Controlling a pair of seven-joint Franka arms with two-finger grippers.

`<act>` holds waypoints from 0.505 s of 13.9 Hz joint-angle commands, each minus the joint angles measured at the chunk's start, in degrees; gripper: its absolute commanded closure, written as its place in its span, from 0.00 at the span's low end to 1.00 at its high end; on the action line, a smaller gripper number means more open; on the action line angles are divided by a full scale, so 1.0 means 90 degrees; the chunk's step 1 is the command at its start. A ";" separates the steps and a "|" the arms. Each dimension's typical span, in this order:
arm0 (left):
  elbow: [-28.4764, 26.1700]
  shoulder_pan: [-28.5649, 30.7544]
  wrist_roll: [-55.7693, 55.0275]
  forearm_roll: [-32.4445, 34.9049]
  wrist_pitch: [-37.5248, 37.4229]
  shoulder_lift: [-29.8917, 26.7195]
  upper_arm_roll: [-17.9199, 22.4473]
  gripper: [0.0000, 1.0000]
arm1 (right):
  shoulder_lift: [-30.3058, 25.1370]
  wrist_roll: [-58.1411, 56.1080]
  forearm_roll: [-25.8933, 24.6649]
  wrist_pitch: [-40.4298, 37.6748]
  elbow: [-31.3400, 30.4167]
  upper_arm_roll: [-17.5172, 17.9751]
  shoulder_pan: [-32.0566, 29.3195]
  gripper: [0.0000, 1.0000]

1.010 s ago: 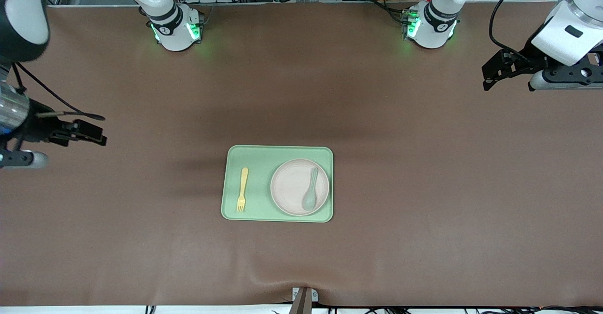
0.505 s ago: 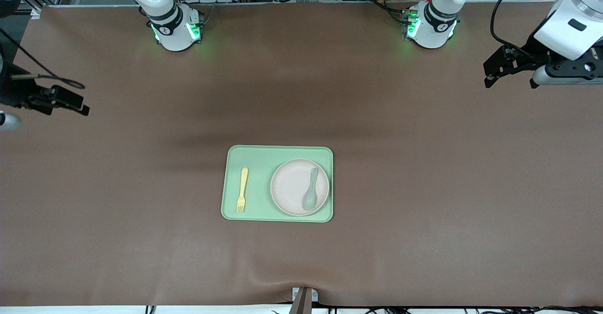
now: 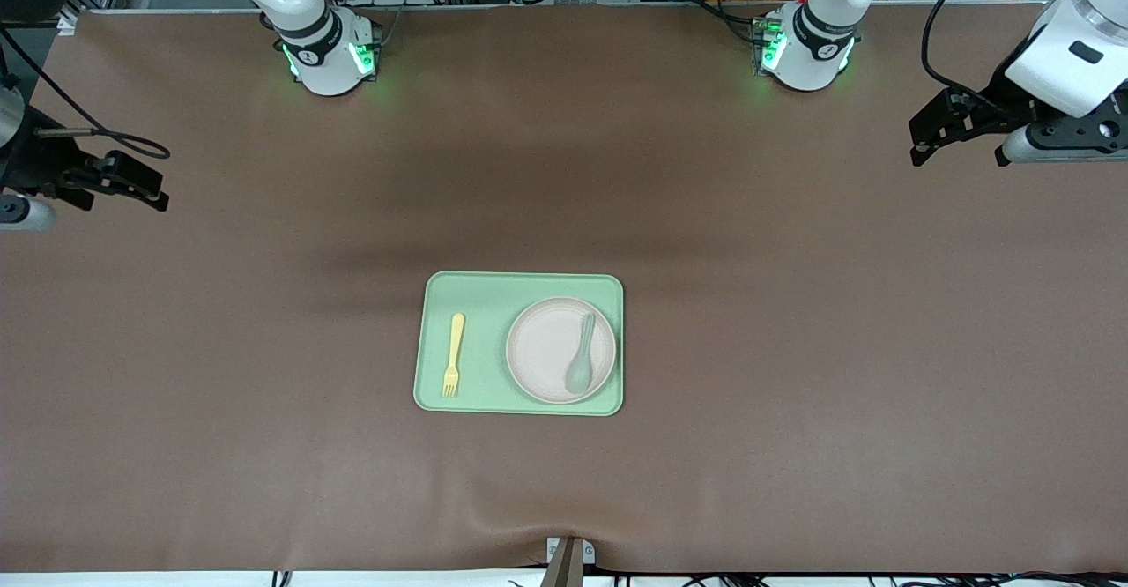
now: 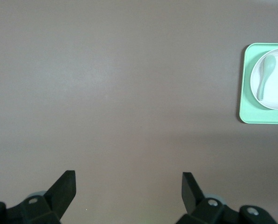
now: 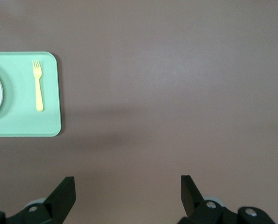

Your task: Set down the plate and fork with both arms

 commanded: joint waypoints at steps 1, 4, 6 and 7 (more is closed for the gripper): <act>0.0015 0.0028 -0.0121 0.0135 -0.0068 0.0008 -0.0019 0.00 | 0.0362 -0.0107 -0.0151 -0.0291 0.0761 0.0020 -0.0091 0.00; 0.0015 0.0019 -0.0131 0.0202 -0.0077 0.0008 -0.0019 0.00 | 0.0342 -0.0107 -0.0064 -0.0301 0.0781 0.0020 -0.0082 0.00; 0.0015 0.0028 -0.0131 0.0213 -0.0107 0.0008 -0.0009 0.00 | 0.0313 -0.0068 -0.0103 -0.0448 0.0752 0.0040 -0.0062 0.00; 0.0015 0.0057 -0.0131 0.0213 -0.0107 0.0008 -0.0009 0.00 | 0.0303 -0.0077 -0.0113 -0.0477 0.0732 0.0040 -0.0062 0.00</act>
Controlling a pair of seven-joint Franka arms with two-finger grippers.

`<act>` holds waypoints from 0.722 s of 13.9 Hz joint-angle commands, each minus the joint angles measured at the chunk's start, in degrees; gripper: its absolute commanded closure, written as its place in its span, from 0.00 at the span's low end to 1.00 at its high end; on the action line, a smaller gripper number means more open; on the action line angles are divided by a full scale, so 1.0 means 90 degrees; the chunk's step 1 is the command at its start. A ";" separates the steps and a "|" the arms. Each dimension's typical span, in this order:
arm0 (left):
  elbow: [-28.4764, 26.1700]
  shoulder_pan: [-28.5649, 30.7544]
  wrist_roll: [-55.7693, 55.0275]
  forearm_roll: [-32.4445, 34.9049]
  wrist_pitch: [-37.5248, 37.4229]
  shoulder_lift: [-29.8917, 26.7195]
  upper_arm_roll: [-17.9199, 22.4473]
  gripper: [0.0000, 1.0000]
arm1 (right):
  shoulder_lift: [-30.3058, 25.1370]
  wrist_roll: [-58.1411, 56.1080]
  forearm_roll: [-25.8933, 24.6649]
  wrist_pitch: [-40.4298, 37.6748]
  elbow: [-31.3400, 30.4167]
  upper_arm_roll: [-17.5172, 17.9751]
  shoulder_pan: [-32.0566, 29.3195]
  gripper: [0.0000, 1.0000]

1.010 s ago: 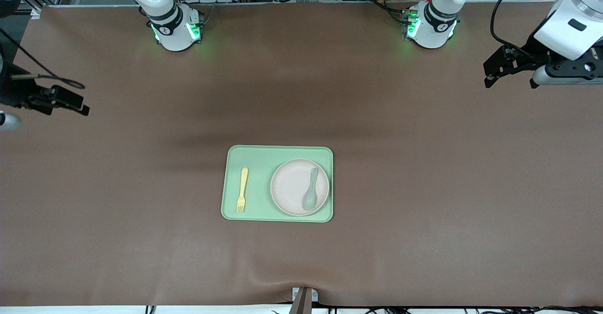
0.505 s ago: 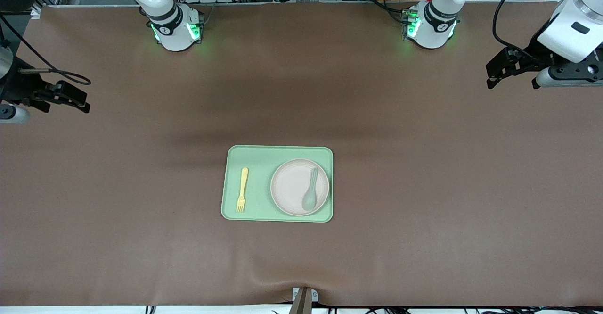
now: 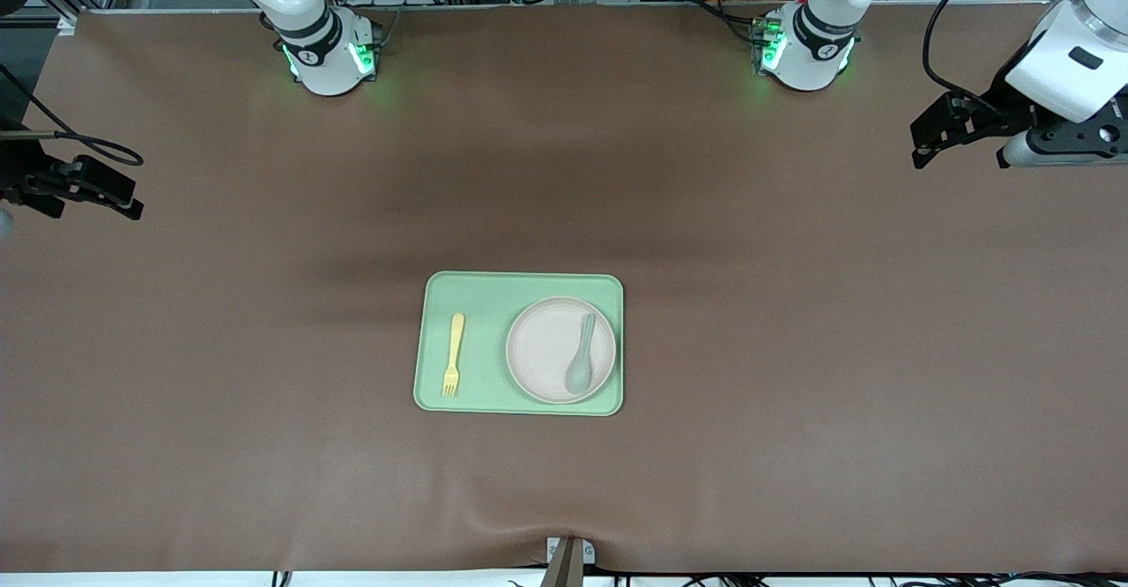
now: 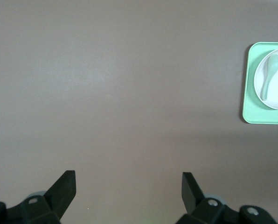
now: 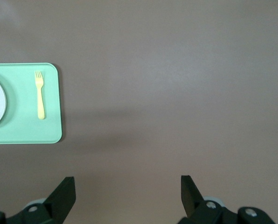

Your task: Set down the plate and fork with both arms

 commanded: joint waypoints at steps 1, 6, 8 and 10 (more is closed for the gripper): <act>0.0021 0.0186 -0.0111 0.0165 -0.0102 -0.0018 -0.0019 0.00 | 0.0049 -0.0067 -0.0102 -0.0118 0.0147 0.0046 -0.0028 0.00; 0.0109 0.0275 -0.0121 0.0165 -0.0375 -0.0037 -0.0029 0.00 | 0.0049 -0.0028 -0.0073 0.0097 0.0166 0.0075 -0.0019 0.00; 0.0109 0.0275 -0.0111 0.0165 -0.0453 -0.0047 -0.0019 0.00 | 0.0068 -0.0037 -0.0024 0.0107 0.0166 0.0065 -0.0028 0.00; 0.0109 0.0285 -0.0111 0.0165 -0.0463 -0.0028 -0.0019 0.00 | 0.0068 -0.0057 -0.0024 0.0116 0.0166 0.0065 -0.0028 0.00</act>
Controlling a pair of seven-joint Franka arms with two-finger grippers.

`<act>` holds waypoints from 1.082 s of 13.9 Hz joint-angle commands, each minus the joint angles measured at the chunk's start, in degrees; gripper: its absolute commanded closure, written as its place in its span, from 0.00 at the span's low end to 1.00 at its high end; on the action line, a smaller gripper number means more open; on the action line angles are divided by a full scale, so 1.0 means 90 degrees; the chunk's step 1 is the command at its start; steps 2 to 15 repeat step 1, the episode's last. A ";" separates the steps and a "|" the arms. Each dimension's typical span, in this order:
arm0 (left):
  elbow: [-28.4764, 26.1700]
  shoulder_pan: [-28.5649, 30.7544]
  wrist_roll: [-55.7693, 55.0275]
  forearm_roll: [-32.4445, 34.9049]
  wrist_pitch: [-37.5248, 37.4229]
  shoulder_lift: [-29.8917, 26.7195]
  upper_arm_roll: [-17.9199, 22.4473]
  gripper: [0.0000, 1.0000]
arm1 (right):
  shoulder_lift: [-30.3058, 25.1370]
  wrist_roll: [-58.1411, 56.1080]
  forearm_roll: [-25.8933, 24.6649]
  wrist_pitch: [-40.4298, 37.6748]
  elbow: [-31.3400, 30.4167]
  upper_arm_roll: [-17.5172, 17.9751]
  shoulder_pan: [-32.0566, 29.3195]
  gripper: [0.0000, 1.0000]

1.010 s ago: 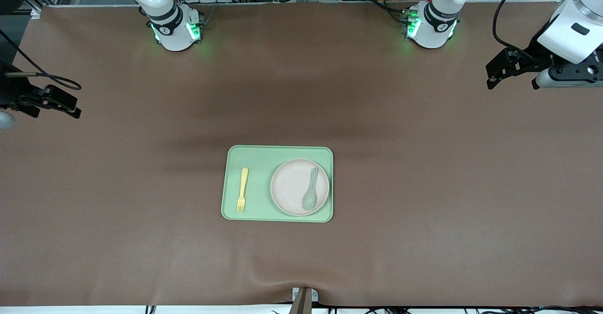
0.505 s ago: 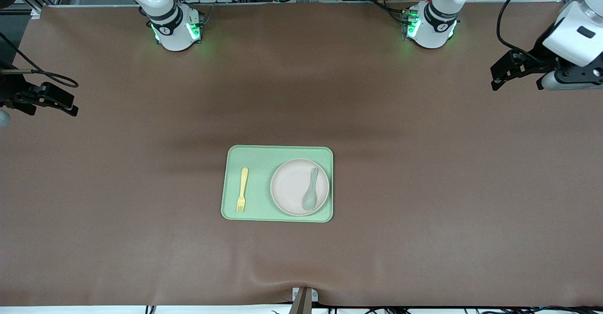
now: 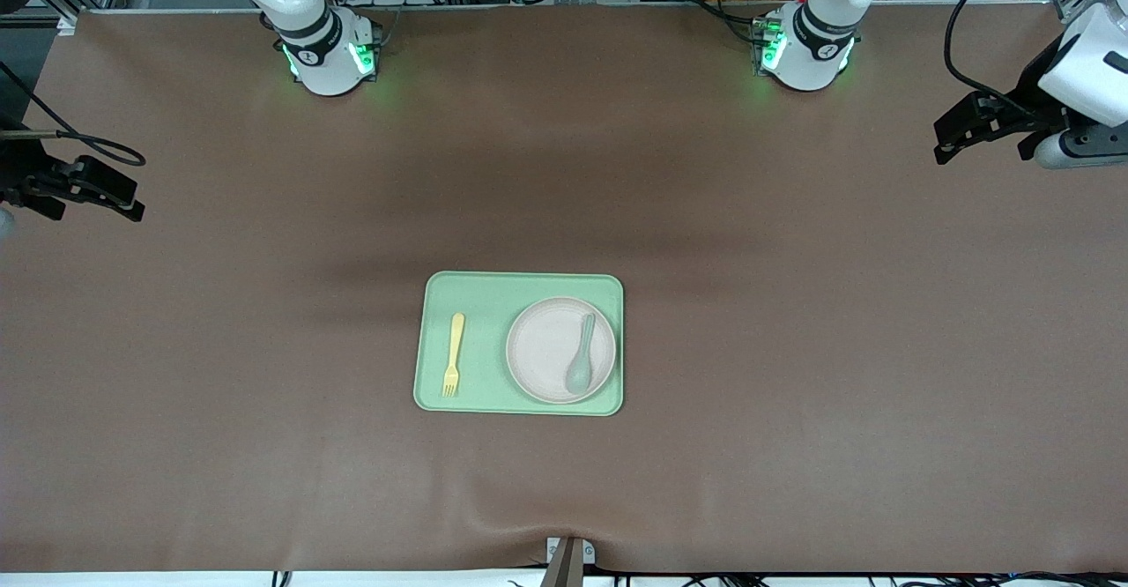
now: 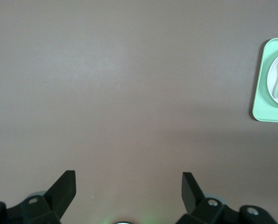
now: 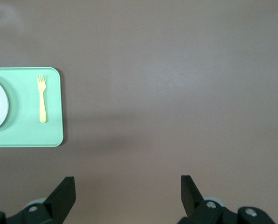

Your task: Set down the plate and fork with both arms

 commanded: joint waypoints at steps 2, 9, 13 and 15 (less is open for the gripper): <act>0.0071 0.0007 -0.0103 0.0156 -0.0142 -0.0016 -0.0030 0.00 | 0.0068 -0.0057 -0.0022 -0.0024 0.0150 0.0043 -0.0043 0.00; 0.0071 0.0007 -0.0103 0.0156 -0.0142 -0.0016 -0.0030 0.00 | 0.0068 -0.0057 -0.0022 -0.0024 0.0150 0.0043 -0.0043 0.00; 0.0071 0.0007 -0.0103 0.0156 -0.0142 -0.0016 -0.0030 0.00 | 0.0068 -0.0057 -0.0022 -0.0024 0.0150 0.0043 -0.0043 0.00; 0.0071 0.0007 -0.0103 0.0156 -0.0142 -0.0016 -0.0030 0.00 | 0.0068 -0.0057 -0.0022 -0.0024 0.0150 0.0043 -0.0043 0.00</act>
